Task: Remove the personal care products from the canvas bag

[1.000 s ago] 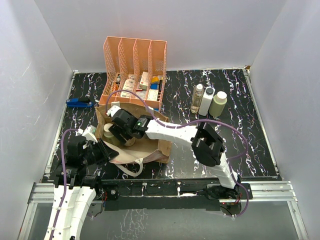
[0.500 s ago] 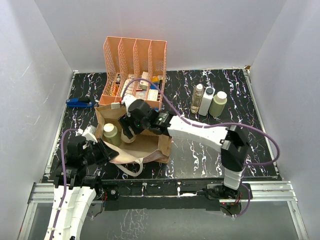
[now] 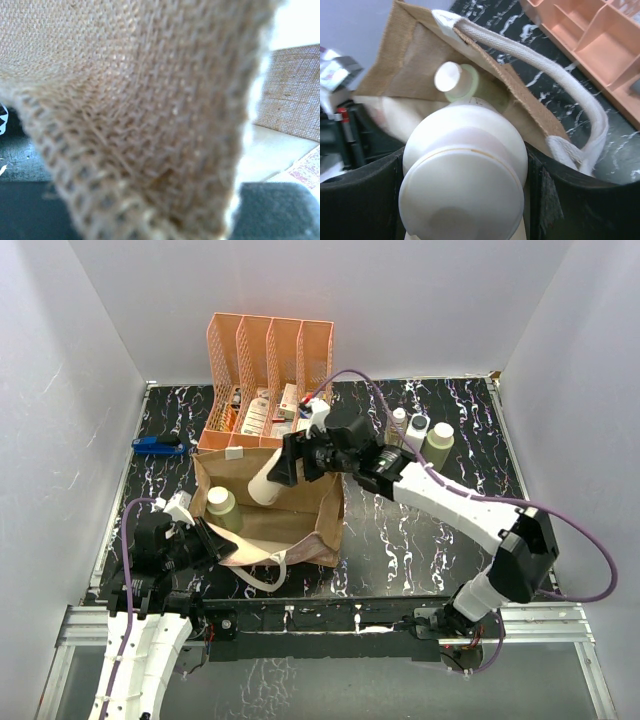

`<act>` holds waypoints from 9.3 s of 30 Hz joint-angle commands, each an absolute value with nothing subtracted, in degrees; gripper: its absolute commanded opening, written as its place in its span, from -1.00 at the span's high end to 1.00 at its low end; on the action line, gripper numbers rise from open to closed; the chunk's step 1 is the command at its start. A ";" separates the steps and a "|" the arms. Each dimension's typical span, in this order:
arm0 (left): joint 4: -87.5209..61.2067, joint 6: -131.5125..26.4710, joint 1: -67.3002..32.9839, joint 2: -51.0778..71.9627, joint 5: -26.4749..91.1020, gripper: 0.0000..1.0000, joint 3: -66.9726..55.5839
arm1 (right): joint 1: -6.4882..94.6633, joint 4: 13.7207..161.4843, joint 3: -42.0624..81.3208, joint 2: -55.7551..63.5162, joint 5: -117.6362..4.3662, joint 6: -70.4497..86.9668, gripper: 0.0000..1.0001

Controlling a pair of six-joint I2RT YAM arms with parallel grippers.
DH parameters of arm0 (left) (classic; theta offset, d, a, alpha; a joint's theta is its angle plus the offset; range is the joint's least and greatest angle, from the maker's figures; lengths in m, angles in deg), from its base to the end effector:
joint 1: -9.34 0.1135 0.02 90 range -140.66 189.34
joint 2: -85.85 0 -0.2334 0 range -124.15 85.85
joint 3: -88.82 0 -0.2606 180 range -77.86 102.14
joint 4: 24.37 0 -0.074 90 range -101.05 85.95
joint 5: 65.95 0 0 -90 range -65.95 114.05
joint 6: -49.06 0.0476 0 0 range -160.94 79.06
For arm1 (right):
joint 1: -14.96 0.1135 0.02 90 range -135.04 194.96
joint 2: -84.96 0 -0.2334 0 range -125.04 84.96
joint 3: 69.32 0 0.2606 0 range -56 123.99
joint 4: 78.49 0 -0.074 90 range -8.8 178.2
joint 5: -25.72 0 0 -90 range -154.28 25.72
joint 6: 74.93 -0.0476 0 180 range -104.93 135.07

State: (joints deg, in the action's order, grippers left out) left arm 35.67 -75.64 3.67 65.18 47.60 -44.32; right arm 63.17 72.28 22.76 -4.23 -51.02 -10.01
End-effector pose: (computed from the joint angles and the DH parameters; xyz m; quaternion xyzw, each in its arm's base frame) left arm 0.1306 -0.0321 0.2454 -0.1235 0.8603 -0.3280 0.3703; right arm 0.2483 0.2942 0.3066 -0.2288 0.8146 0.3914 0.3618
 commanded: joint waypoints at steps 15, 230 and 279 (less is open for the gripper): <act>36.64 -74.95 4.24 65.82 47.96 0.96 -44.42 | 32.90 96.08 9.13 19.61 -25.02 -31.77 0.83; 36.48 -74.98 6.26 69.24 47.69 1.00 -44.30 | 79.16 60.51 69.68 -47.76 -59.21 10.34 -0.53; 36.32 -74.80 6.49 69.35 48.25 1.00 -44.38 | 75.43 70.16 42.00 -27.03 -68.66 11.16 -0.18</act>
